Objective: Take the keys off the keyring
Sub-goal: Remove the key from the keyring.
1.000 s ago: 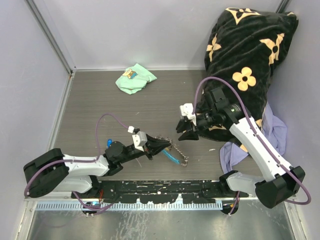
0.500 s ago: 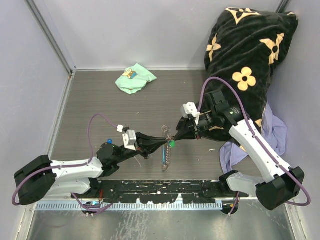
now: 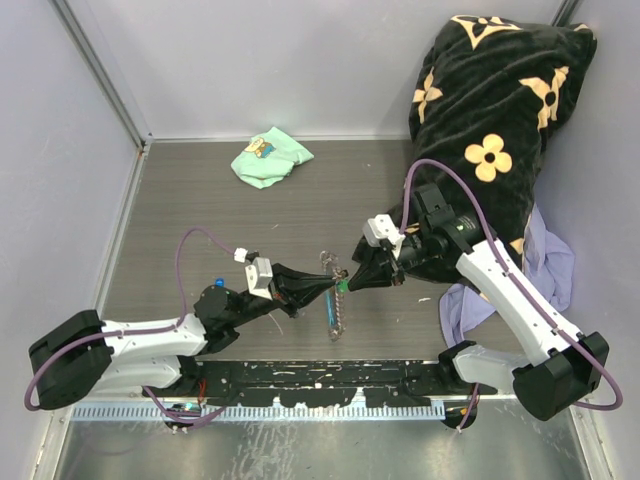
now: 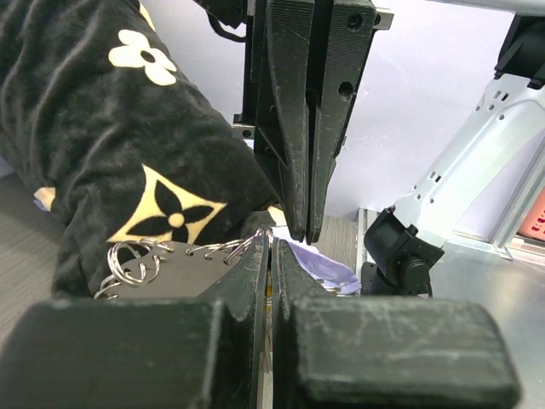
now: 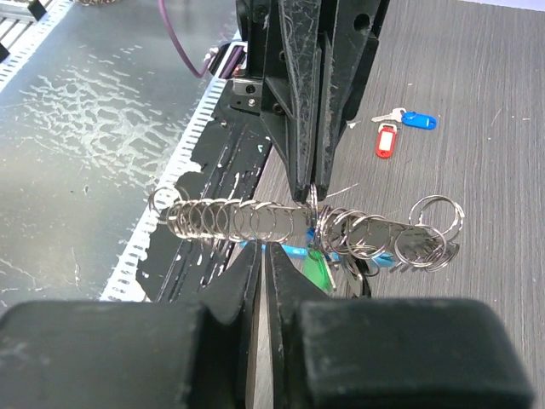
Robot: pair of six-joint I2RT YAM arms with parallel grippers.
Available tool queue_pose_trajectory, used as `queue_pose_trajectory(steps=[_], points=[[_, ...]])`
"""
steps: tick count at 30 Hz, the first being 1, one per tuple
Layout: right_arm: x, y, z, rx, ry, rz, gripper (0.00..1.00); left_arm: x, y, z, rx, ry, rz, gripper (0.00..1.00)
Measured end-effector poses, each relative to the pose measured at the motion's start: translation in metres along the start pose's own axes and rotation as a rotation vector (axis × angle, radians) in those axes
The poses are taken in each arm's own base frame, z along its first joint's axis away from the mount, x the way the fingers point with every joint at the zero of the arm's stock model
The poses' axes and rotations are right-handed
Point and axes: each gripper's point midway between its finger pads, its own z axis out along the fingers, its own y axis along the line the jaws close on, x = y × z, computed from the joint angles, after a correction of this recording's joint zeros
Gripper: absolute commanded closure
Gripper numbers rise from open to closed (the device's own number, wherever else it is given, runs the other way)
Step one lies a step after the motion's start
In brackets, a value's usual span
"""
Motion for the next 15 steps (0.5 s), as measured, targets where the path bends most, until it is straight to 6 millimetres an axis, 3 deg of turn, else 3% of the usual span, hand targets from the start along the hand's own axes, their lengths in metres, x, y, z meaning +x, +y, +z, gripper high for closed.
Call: queue_pose_trajectory(steps=[15], points=[[0.004,-0.013,0.006,0.027,0.0,0.057,0.77,0.003,-0.004,0.005,0.013,0.008,-0.029,1.0]])
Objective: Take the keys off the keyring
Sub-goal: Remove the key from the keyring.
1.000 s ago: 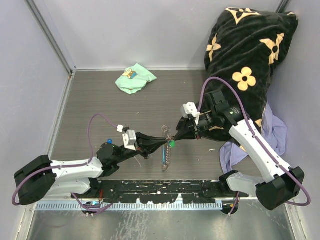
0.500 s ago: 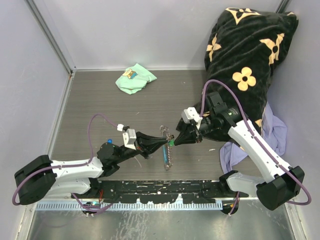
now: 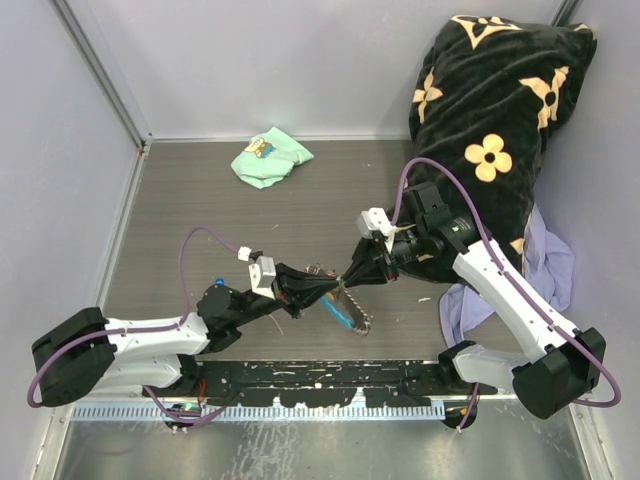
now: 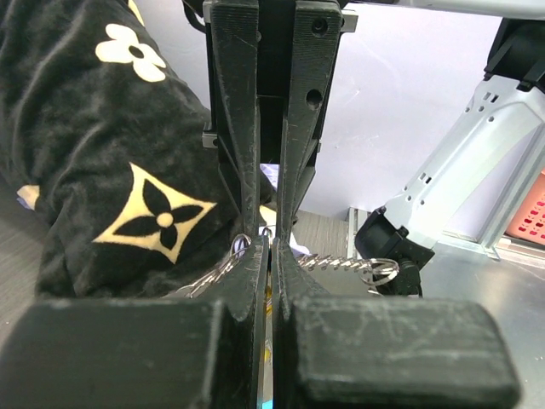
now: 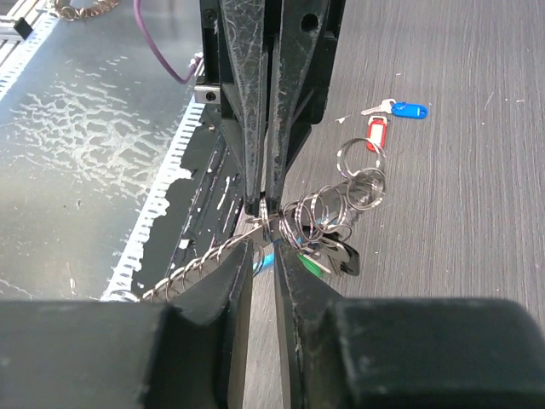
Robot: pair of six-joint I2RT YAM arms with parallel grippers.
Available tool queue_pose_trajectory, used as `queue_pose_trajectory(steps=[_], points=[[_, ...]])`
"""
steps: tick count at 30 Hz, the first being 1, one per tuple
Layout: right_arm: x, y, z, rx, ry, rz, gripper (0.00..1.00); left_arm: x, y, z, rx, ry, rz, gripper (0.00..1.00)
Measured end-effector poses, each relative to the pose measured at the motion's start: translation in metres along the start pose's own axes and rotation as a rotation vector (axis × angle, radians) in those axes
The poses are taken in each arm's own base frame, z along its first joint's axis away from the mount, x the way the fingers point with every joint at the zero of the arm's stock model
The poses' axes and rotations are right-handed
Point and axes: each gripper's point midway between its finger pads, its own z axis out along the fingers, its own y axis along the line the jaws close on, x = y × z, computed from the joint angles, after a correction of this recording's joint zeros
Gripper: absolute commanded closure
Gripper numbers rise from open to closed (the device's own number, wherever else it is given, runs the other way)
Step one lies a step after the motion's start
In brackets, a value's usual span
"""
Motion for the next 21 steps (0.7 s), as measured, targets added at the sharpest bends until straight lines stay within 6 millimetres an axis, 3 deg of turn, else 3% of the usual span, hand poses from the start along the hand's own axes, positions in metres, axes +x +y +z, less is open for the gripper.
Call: queue_pose_trajectory(steps=[15,21], points=[[0.001,0.0025,0.0036,-0.019,-0.021,0.024,0.76,0.0022,-0.002,0.0011,0.009,0.004,-0.005,1.0],[0.0,0.0042,0.0047,-0.029,-0.025,0.022,0.9,0.0041,-0.0035,0.0032,0.015,0.005,-0.011,1.0]])
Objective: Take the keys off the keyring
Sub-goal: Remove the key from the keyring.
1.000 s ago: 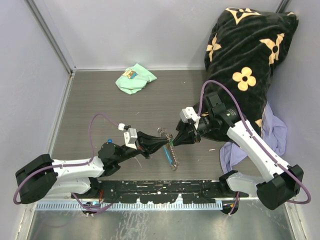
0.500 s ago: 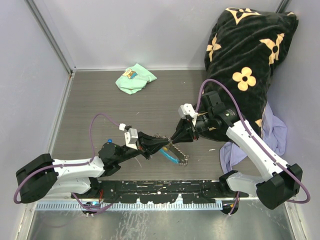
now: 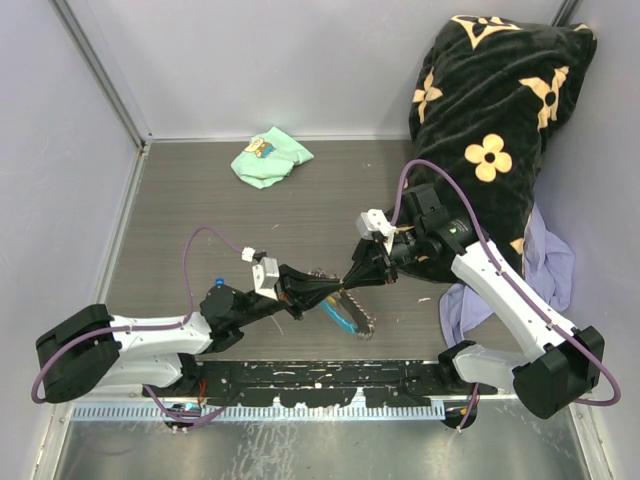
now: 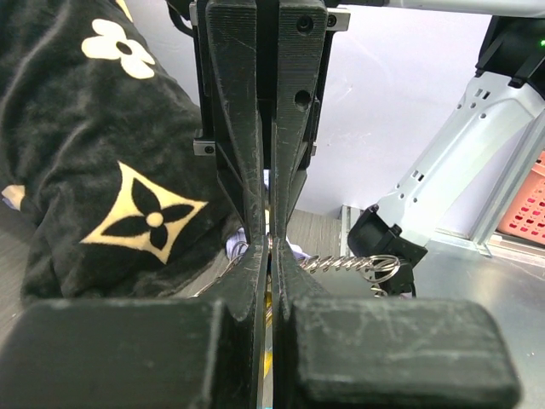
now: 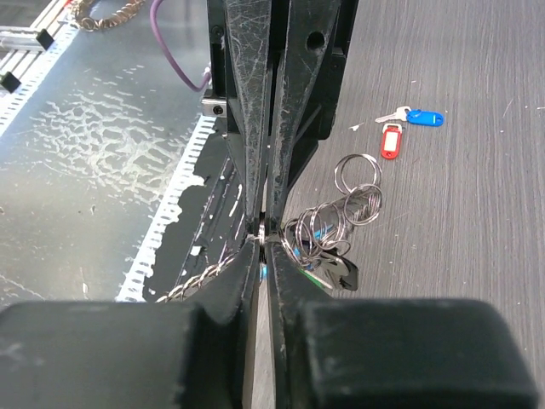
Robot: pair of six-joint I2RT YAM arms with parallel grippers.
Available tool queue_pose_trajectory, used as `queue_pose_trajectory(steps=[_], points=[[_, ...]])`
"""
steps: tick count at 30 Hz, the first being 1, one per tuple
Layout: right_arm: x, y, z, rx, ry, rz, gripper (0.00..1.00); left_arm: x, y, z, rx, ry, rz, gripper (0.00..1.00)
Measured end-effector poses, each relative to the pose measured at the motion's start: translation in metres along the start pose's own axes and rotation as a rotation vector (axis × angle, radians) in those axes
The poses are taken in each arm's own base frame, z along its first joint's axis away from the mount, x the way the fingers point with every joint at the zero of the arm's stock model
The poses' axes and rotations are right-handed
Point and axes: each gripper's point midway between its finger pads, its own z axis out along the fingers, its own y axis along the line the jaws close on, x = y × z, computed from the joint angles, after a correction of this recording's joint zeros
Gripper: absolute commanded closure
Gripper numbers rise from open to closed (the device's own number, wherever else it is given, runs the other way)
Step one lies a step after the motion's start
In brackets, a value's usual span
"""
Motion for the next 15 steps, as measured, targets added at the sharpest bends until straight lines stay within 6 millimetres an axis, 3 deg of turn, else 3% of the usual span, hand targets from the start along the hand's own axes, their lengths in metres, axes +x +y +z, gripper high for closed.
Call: queue_pose_trajectory(steps=[4,8,9,13,15], points=[[0.0,0.0,0.0,0.0,0.0,0.001,0.99,0.0,-0.001,0.0,0.001,-0.002,-0.001,1.0],[0.001,-0.001,0.0,0.004,0.005,0.002,0.99,0.0,-0.001,0.0,0.001,-0.002,-0.001,1.0],[0.001,-0.001,0.0,0.004,0.007,0.003,0.99,0.0,0.0,0.0,0.0,-0.002,-0.001,0.97],[0.007,-0.005,0.0,0.034,0.047,0.003,0.99,0.0,0.002,0.0,-0.012,-0.001,-0.004,0.68],[0.015,-0.009,-0.001,0.061,0.097,0.007,0.99,-0.004,0.001,-0.001,-0.015,-0.01,-0.001,0.63]])
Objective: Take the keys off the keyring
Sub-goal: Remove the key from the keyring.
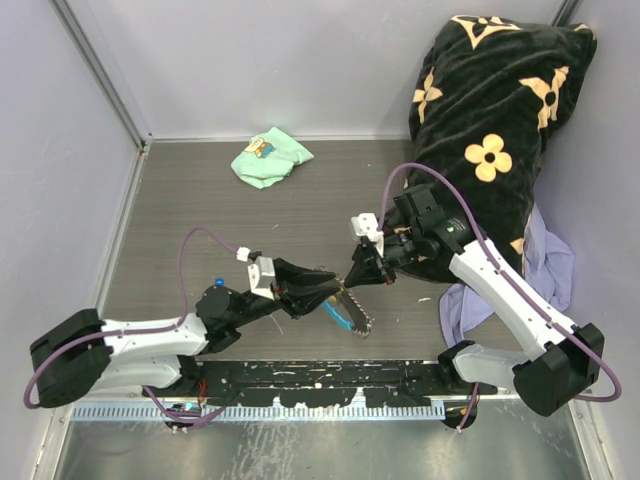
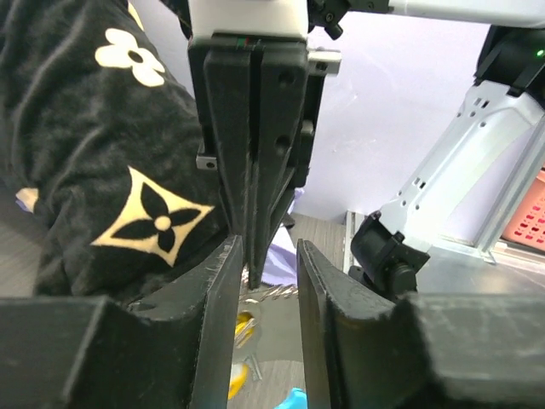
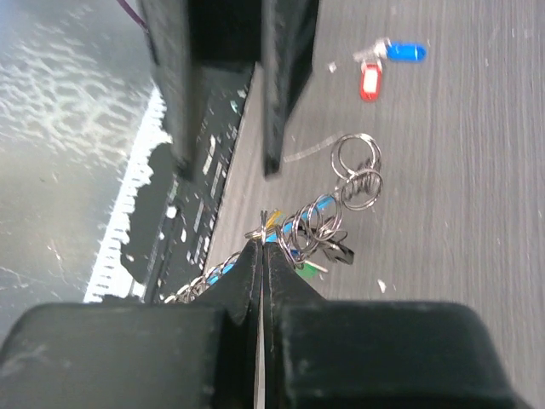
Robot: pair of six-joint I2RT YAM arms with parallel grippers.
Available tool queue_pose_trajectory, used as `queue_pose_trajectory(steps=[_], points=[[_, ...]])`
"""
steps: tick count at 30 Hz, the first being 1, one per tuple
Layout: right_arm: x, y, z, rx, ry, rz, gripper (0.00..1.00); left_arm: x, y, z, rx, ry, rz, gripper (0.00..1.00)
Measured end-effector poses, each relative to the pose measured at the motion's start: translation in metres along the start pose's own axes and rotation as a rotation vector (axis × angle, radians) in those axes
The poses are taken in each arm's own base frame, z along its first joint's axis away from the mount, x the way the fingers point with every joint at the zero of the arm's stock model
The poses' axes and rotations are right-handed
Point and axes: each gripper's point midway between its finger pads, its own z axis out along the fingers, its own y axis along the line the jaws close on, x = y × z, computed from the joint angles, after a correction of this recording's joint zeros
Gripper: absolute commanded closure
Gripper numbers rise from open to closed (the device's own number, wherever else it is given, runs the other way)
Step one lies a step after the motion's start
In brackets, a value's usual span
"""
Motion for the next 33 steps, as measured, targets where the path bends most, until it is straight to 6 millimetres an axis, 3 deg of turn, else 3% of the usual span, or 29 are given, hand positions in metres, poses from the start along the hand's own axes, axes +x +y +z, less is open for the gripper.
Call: queue_pose_trajectory(steps=[6,10,16,21,26,33], points=[[0.019,-0.015,-0.004,0.081,0.306,-0.04,0.99,-0.023,-0.006,-0.023,-0.026,0.039,0.039,0.57],[0.028,-0.026,-0.02,0.153,0.561,-0.081,0.99,-0.03,-0.005,-0.045,-0.058,0.062,0.081,0.56],[0.062,-0.04,-0.057,0.288,0.997,-0.149,0.99,0.014,0.009,-0.082,-0.124,0.169,0.103,0.55],[0.083,-0.062,-0.091,0.393,1.313,-0.19,0.99,0.04,0.016,-0.093,-0.143,0.252,0.12,0.54],[0.084,-0.073,-0.102,0.436,1.407,-0.199,0.99,0.049,0.019,-0.09,-0.134,0.279,0.149,0.53],[0.062,-0.071,-0.085,0.398,1.278,-0.182,0.99,0.062,0.021,-0.077,-0.096,0.278,0.19,0.52]])
